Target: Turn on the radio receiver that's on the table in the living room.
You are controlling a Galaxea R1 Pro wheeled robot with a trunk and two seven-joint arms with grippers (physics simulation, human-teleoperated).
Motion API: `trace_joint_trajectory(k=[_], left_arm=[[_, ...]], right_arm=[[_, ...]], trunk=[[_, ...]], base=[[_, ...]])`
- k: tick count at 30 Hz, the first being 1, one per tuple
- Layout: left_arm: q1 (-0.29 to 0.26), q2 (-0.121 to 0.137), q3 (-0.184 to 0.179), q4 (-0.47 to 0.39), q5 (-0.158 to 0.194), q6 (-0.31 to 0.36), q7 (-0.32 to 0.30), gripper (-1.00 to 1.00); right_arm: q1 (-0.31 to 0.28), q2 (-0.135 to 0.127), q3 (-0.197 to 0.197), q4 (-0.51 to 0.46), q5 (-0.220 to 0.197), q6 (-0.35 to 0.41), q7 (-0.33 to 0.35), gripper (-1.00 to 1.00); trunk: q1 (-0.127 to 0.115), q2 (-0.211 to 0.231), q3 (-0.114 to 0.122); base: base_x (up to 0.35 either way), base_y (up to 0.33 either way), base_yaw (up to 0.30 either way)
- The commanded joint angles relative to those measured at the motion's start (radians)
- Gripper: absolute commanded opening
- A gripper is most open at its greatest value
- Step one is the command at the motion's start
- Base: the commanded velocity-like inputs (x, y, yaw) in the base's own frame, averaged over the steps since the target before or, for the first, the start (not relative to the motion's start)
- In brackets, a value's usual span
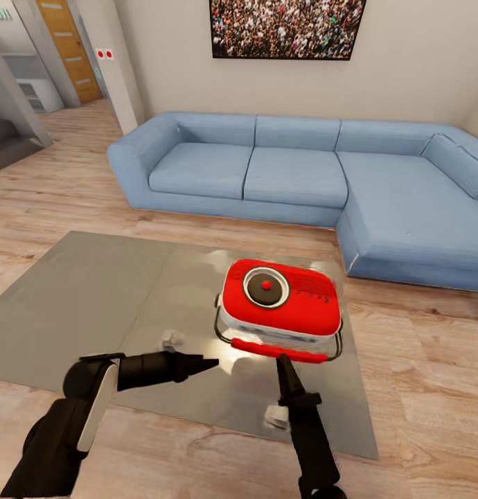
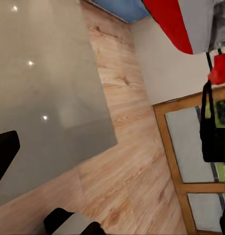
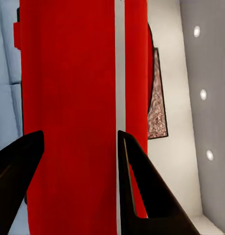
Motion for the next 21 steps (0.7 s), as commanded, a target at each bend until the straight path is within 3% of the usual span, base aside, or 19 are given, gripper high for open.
trace_joint_trajectory(k=[1, 4, 7, 15, 20, 21], left_arm=[[-0.004, -0.013, -0.001, 0.000, -0.003, 0.000, 0.000, 1.00], [-0.010, -0.021, -0.003, 0.001, -0.005, 0.000, 0.000, 1.00], [-0.012, -0.020, -0.004, 0.001, -0.007, 0.000, 0.000, 1.00], [-0.013, -0.022, -0.004, 0.002, -0.003, 0.000, 0.000, 1.00], [-0.013, -0.026, -0.003, 0.001, 0.000, 0.000, 0.000, 1.00], [-0.013, -0.029, -0.003, 0.001, 0.001, 0.000, 0.000, 1.00]], right_arm=[[0.000, -0.002, 0.028, 0.037, 0.009, 0.025, -0.003, -1.00], [0.000, -0.001, 0.078, 0.145, 0.019, 0.059, -0.013, -1.00], [0.000, 0.006, 0.097, 0.206, 0.027, 0.070, -0.024, -1.00], [0.000, 0.021, 0.104, 0.290, 0.024, 0.080, -0.026, -1.00], [0.000, 0.053, 0.099, 0.339, 0.023, 0.082, -0.046, -1.00], [0.000, 0.065, 0.098, 0.346, 0.019, 0.087, -0.089, -1.00]], trunk=[[0.000, 0.000, 0.000], [0.000, 0.000, 0.000], [0.000, 0.000, 0.000], [0.000, 0.000, 0.000], [0.000, 0.000, 0.000], [0.000, 0.000, 0.000]], base=[[0.000, 0.000, 0.000], [0.000, 0.000, 0.000], [0.000, 0.000, 0.000], [0.000, 0.000, 0.000], [0.000, 0.000, 0.000], [0.000, 0.000, 0.000]])
